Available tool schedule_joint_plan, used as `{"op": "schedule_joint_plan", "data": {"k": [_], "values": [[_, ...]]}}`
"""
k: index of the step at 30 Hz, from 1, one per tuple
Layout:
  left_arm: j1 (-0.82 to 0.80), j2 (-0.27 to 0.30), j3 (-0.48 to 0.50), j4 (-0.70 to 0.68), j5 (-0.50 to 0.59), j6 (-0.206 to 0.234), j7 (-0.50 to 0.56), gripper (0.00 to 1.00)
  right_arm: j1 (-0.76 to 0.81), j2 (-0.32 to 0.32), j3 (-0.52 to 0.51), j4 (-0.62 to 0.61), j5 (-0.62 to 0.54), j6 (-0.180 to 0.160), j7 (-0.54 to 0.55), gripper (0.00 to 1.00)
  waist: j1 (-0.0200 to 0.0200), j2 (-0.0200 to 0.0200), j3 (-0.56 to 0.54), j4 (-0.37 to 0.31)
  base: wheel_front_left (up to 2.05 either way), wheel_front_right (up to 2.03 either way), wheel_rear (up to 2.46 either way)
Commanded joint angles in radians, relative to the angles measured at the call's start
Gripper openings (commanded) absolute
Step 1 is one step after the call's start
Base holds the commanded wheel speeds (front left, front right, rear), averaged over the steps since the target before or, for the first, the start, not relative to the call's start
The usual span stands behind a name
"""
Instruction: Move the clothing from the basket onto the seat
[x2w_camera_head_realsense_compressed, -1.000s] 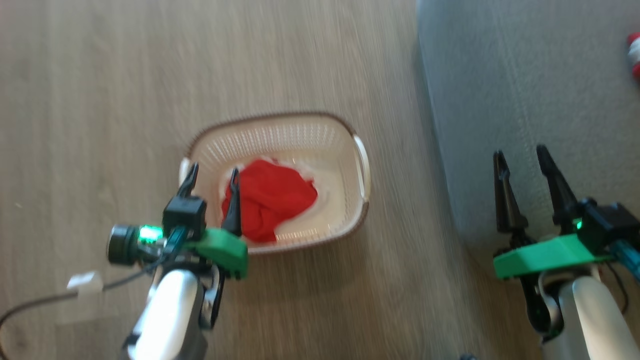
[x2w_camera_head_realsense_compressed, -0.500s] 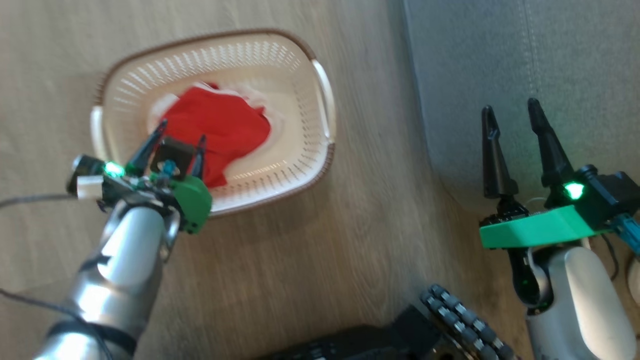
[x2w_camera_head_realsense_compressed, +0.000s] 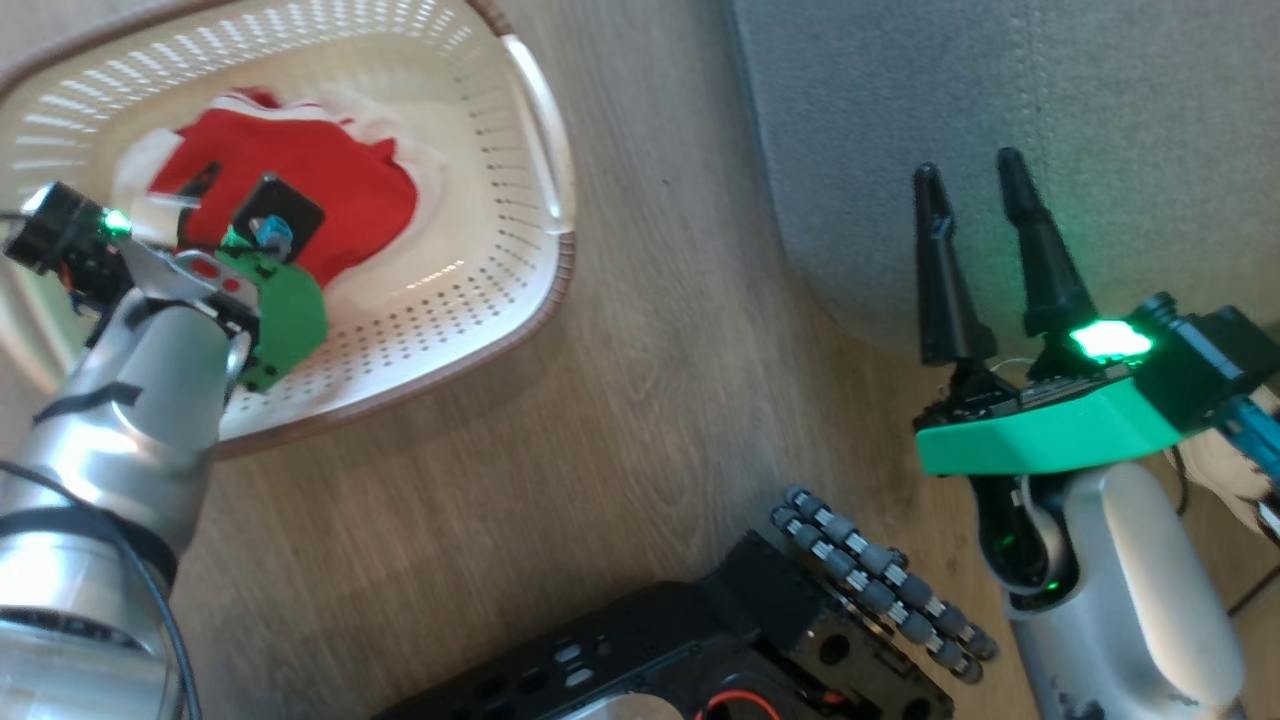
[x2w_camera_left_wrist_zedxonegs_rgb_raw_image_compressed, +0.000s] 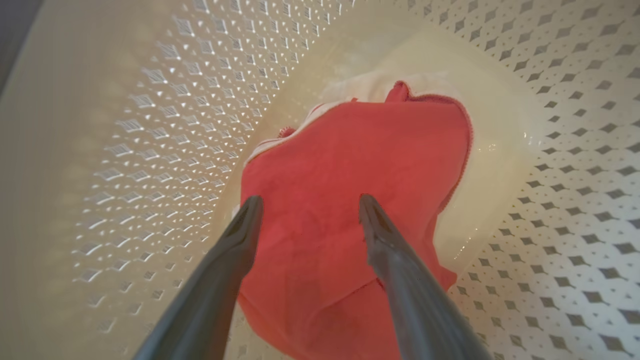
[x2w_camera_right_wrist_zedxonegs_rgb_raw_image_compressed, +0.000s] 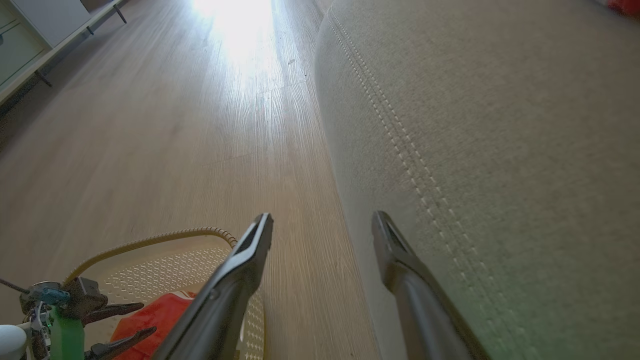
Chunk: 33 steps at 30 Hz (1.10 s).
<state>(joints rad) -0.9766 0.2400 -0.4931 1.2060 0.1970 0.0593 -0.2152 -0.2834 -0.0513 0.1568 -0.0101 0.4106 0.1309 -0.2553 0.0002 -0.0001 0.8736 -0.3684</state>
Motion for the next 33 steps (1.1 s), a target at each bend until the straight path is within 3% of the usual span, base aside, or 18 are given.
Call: {"op": "schedule_joint_plan", "data": {"k": [1, 5, 10, 17, 33], "values": [[-0.012, 0.032, 0.008, 0.008, 0.011, -0.001, 0.018, 1.00, 0.025, 0.001, 0.028, -0.030, 0.011, 0.000, -0.006, 1.00, -0.0002, 0.0001, 0.025, -0.028, 0.00, 0.00, 0.00], [-0.052, 0.041, -0.012, 0.050, 0.024, -0.010, 0.101, 1.00, 0.020, 0.001, 0.054, -0.030, 0.023, 0.000, -0.006, 1.00, -0.0002, 0.0001, 0.037, -0.050, 0.00, 0.00, 0.00], [-0.084, 0.059, -0.057, 0.075, 0.050, -0.074, 0.241, 1.00, 0.018, 0.001, 0.090, -0.042, 0.056, 0.000, -0.006, 1.00, -0.0002, 0.0001, 0.051, -0.059, 0.00, 0.00, 0.00], [-0.104, 0.066, -0.102, 0.082, 0.077, -0.114, 0.387, 1.00, 0.022, 0.001, 0.094, -0.051, 0.058, 0.000, -0.006, 1.00, -0.0002, 0.0001, 0.062, -0.057, 0.00, 0.00, 0.00], [-0.155, 0.023, -0.170, 0.084, 0.087, -0.144, 0.479, 1.00, 0.057, 0.001, 0.093, -0.093, 0.044, 0.000, -0.006, 1.00, -0.0002, 0.0001, 0.105, -0.049, 0.00, 0.00, 0.00]]}}
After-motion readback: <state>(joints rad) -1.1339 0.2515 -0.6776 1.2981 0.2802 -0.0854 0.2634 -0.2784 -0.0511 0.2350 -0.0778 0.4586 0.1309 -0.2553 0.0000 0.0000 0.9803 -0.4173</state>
